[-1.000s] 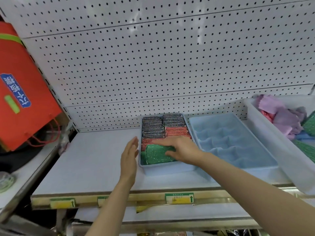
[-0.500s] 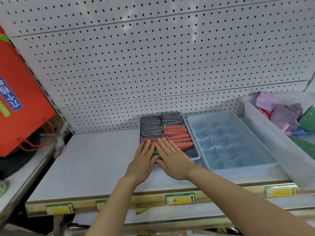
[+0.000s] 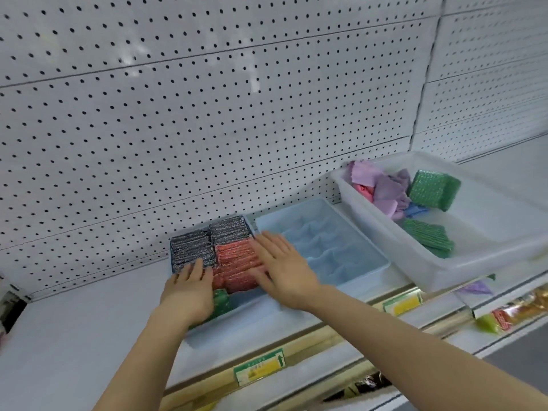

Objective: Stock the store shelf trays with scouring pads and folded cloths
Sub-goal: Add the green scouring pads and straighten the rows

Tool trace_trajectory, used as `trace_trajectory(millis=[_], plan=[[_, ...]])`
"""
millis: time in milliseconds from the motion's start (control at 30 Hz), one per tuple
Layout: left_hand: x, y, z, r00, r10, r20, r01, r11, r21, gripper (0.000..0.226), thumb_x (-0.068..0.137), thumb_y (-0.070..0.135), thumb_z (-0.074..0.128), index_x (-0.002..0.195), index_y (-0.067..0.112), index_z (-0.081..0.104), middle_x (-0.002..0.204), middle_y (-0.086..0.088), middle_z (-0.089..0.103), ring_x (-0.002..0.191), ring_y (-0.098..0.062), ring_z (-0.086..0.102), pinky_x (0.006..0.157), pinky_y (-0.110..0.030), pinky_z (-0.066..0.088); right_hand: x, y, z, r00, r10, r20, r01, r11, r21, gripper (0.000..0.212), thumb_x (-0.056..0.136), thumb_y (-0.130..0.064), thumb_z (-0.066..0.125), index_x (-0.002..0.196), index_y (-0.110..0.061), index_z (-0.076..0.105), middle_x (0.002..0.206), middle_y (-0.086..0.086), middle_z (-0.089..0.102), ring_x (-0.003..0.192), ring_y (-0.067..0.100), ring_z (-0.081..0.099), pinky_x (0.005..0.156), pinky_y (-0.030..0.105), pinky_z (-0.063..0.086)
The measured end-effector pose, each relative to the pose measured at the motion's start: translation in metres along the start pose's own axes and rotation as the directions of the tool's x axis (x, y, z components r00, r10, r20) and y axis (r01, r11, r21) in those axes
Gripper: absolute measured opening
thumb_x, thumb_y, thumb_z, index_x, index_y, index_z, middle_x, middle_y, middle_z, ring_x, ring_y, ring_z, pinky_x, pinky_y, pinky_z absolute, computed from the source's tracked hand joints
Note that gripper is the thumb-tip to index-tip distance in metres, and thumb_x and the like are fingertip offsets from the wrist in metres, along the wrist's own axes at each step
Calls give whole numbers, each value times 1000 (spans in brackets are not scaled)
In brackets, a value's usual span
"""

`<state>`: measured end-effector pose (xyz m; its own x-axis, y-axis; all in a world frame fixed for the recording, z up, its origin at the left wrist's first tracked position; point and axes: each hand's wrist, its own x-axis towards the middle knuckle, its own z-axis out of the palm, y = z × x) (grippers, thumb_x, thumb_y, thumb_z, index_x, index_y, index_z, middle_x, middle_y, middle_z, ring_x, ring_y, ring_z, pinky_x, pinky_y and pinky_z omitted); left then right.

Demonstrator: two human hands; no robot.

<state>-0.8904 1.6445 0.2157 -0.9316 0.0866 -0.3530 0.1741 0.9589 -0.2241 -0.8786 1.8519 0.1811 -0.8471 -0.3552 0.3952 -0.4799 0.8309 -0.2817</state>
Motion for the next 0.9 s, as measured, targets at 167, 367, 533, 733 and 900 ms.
trace_trajectory(millis=[167,367,533,733,900], plan=[[4,96,-84,904,241,-353,-295,949,-108,61,101,38,41,153,13,21,161,-6,14,148,-23,15,118,-39,23,-17,87,-73,968,196,-154,-210,974,-82,61,92,-41,35,138,-2,46,141,15,49,133,32,41,113,43,31],[52,252,-127,761,473,-444,-578,805,-135,34,99,28,42,128,14,53,135,-5,51,121,-28,50,94,-38,45,-55,194,-140,892,387,-232,-428,889,-163,55,88,-32,41,136,-5,45,137,14,50,127,33,45,104,42,36],[84,367,-140,681,688,-250,-709,705,9,31,95,22,53,124,12,58,115,-16,63,104,-32,60,77,-34,47,-84,266,-182,825,528,-201,-564,787,-248,58,86,-19,57,140,-8,40,138,14,49,126,33,43,102,39,32],[112,426,-132,665,746,26,-743,658,122,63,84,23,67,142,21,44,136,-11,54,118,-32,56,95,-42,49,-93,333,-201,798,589,-127,-596,742,-307,63,86,-13,54,145,-12,33,146,9,43,132,30,39,105,39,33],[122,420,-138,673,711,-204,-694,702,159,47,88,9,47,133,23,51,127,-10,59,108,-32,60,77,-38,50,-74,369,-199,821,570,-40,-545,760,-354,67,85,-5,50,148,-15,28,150,7,37,135,27,35,108,37,31]])
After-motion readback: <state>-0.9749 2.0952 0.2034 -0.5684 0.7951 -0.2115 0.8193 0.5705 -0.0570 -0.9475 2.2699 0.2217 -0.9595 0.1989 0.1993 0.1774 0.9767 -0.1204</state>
